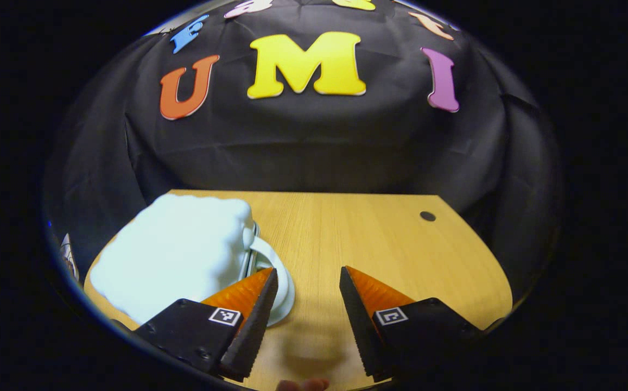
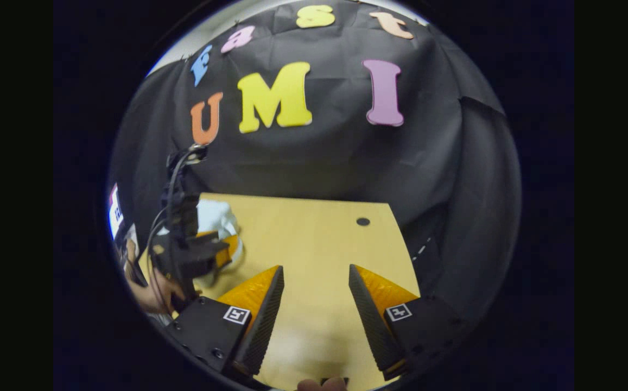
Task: First open the suitcase, pack the skin care products into it, and then close the suitcase.
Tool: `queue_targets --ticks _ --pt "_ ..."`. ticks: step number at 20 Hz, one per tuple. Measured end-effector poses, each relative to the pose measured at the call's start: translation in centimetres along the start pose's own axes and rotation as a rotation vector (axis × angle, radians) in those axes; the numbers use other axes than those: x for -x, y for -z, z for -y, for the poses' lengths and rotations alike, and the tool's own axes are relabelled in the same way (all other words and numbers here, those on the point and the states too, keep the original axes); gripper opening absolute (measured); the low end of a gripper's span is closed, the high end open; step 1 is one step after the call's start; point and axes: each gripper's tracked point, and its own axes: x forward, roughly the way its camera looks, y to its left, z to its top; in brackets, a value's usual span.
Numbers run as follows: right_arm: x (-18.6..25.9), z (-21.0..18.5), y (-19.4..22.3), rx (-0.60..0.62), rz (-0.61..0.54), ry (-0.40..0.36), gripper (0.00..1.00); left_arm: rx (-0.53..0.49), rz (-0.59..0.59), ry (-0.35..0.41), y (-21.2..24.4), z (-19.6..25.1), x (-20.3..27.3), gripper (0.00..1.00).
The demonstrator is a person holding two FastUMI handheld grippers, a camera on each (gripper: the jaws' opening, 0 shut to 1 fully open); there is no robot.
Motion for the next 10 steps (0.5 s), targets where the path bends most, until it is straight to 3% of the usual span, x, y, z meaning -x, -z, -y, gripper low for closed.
queue_targets --ticks 1,2,5,8,10 --pt "0.4 -0.8 -2.3 -0.003 0.067 0.000 0.67 -0.021 0.067 0.005 -3.1 -0.4 2.1 0.76" --pt "1.4 -2.5 -6.2 0.001 0.173 -0.002 0.72 -0.049 0.156 0.001 -7.7 -1.0 5.6 0.81" --pt "4.6 -5.5 -13.3 0.025 0.374 -0.015 0.73 -0.053 0.332 0.018 -15.4 -1.6 11.3 0.95" --pt "6.6 -6.5 -16.3 0.038 0.481 0.008 0.71 -0.021 0.410 0.004 -18.5 -2.5 13.5 0.97" --pt "7.2 -6.5 -16.7 0.049 0.506 0.040 0.75 0.013 0.419 0.000 -17.8 -2.7 14.5 0.96"
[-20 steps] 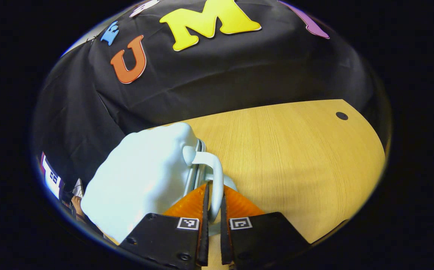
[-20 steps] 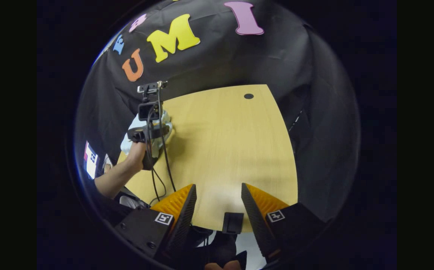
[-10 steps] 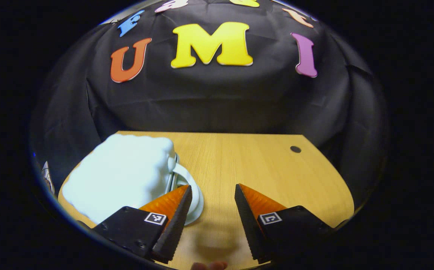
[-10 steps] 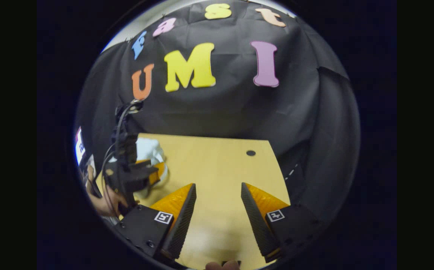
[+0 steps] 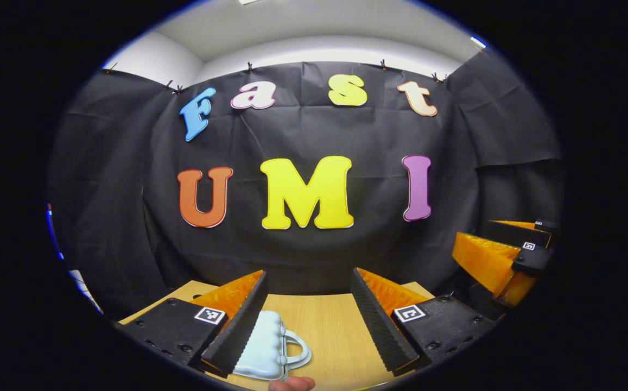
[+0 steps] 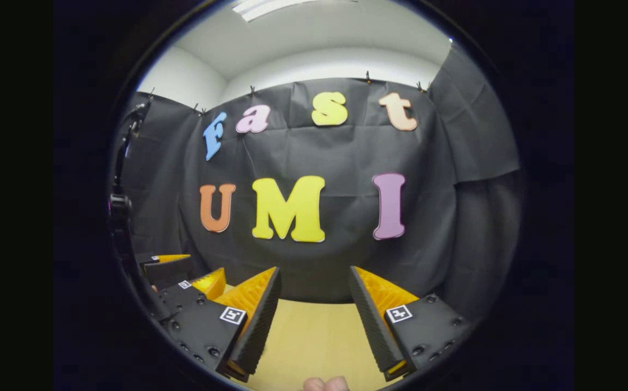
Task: First open the suitcase, pack the skin care products into it, and then close the suitcase.
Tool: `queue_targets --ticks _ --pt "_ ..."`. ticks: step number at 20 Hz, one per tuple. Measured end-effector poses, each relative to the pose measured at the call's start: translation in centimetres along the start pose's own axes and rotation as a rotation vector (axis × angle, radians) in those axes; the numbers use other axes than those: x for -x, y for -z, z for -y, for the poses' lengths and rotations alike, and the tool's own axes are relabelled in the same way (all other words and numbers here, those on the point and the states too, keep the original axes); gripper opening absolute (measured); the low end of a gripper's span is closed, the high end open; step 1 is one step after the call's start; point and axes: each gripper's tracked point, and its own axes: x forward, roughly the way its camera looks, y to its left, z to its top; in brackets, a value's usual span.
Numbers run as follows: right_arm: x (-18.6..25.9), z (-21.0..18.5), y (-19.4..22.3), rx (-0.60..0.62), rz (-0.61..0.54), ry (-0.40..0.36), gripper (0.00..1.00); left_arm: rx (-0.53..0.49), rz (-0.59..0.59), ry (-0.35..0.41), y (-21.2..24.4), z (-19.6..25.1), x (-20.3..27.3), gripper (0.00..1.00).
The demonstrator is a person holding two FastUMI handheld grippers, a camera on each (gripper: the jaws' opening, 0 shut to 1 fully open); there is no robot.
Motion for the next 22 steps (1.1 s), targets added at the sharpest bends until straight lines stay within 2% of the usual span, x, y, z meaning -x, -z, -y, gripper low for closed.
queue_targets --ticks 1,2,3,4,9,22 --pt "0.3 -0.1 0.0 -0.006 0.002 0.015 0.76 0.019 0.001 -0.004 0.0 -0.1 0.3 0.96" --pt "0.5 -0.2 0.2 -0.007 0.003 0.025 0.73 0.036 0.001 -0.013 0.2 -0.4 0.7 0.91" --pt "0.8 -0.6 0.7 -0.001 -0.007 0.029 0.73 0.051 0.001 -0.017 0.3 -0.6 1.0 0.97" --pt "0.9 -1.0 1.1 0.005 -0.014 0.026 0.76 0.053 -0.002 -0.020 0.4 -0.8 1.1 0.97" --pt "1.1 -1.7 2.0 -0.015 -0.050 0.023 0.76 0.037 0.012 -0.019 0.0 -0.9 1.2 0.97" --pt "0.3 -2.0 2.0 -0.008 -0.051 0.003 0.76 0.021 0.006 -0.026 0.0 -1.6 0.8 0.97"
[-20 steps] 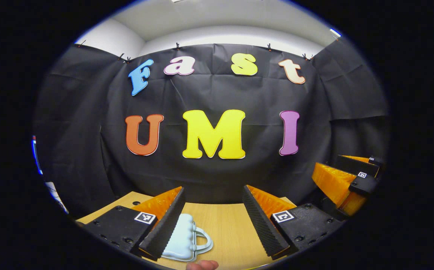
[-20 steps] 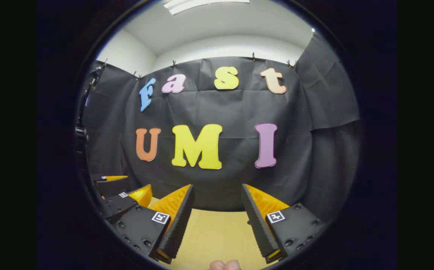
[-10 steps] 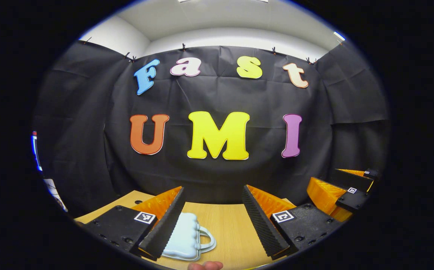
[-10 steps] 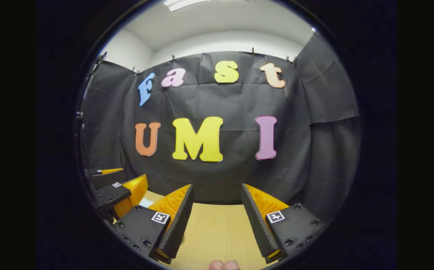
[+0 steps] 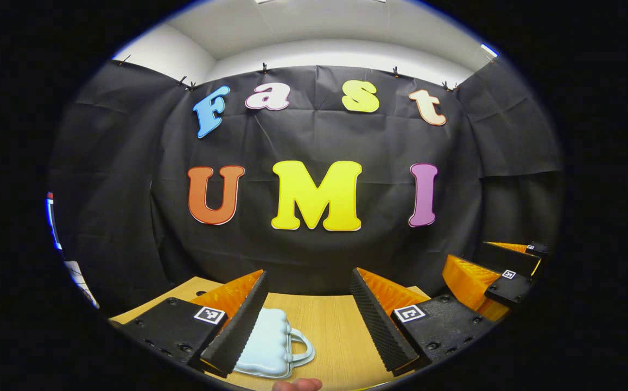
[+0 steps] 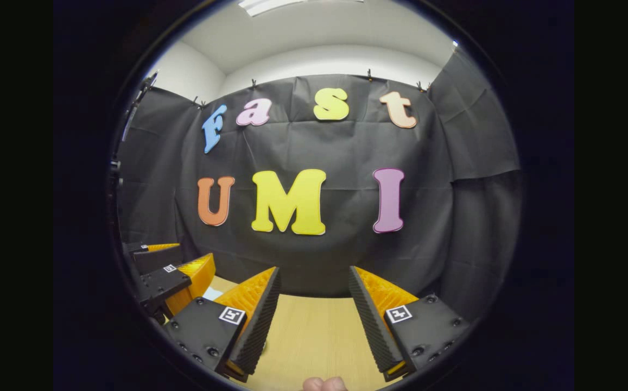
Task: First open the suitcase, pack the skin care products into it, and then close the suitcase.
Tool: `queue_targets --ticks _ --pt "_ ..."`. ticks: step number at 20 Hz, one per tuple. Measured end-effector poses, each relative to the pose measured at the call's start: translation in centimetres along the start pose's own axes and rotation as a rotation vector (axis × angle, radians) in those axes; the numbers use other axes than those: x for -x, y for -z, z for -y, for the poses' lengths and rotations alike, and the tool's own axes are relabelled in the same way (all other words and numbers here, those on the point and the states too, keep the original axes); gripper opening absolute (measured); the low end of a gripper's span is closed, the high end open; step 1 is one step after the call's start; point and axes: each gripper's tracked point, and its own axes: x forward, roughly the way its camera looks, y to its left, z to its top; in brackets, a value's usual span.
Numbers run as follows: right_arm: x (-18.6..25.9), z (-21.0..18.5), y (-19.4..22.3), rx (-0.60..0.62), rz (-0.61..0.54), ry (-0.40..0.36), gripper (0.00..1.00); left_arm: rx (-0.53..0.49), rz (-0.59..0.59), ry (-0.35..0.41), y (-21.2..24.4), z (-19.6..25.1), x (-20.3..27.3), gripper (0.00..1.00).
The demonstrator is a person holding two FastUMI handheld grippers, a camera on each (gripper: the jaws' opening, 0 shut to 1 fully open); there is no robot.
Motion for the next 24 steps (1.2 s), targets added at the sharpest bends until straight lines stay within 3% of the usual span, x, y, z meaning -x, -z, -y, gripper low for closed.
queue_targets --ticks 24 --pt "-0.1 -1.3 0.1 0.007 0.001 -0.073 0.76 -0.027 0.005 -0.029 -1.1 -0.2 0.8 0.97"
